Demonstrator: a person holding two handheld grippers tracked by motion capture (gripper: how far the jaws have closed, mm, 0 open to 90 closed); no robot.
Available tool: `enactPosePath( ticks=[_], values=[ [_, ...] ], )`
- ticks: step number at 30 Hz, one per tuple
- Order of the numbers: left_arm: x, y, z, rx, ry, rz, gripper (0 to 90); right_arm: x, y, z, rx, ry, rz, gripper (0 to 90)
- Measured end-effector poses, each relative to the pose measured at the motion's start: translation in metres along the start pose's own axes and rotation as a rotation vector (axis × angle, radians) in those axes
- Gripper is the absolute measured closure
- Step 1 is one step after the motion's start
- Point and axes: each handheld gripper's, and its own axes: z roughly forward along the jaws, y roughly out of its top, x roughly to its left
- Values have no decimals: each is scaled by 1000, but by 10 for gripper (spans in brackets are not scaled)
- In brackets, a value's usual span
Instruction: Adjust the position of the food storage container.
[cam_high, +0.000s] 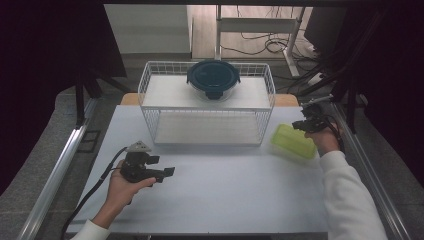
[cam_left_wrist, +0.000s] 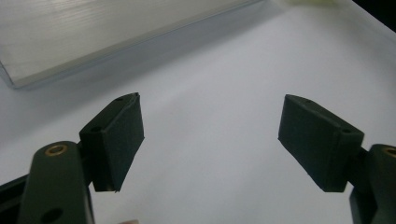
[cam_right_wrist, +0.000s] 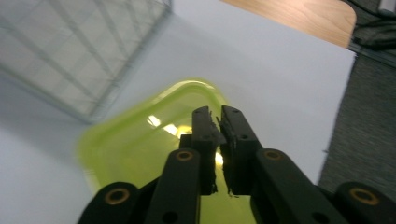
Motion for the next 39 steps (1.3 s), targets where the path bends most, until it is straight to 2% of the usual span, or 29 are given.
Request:
enactPosePath(
  ticks=[2, 5, 8, 10, 15, 20, 26, 33, 36, 37, 39],
  values=[
    [1, 0, 0, 1, 2, -5, 219, -7, 2, 8, 19, -10, -7, 870],
    [4, -1, 2, 6, 9, -8, 220, -18, 2, 19, 17, -25, -15, 884],
    [5, -2, 2, 8, 11, -7, 220, -24, 1, 29, 41, -48, -55, 885],
    [5, -2, 2, 8, 9, -7, 221, -27, 0, 36, 65, -65, -62, 885],
    [5, -2, 3, 13, 10, -7, 222, -32, -5, 47, 115, -60, -77, 886],
    [6, -3, 4, 13, 3, -14, 223, -26, -5, 48, 136, -33, -146, 887],
    [7, -3, 4, 16, -4, -15, 223, -16, -6, 48, 158, 9, -204, 886],
    [7, -3, 3, 10, -13, -20, 224, 6, -10, 48, 191, 40, -251, 887],
    [7, -3, 2, 12, -12, -16, 225, 18, -15, 45, 182, 54, -268, 887],
    [7, -3, 2, 12, -10, -15, 225, 22, -17, 43, 197, 70, -273, 887],
    [6, -3, 1, 11, -13, -14, 225, 27, -20, 42, 196, 63, -293, 887]
  ],
)
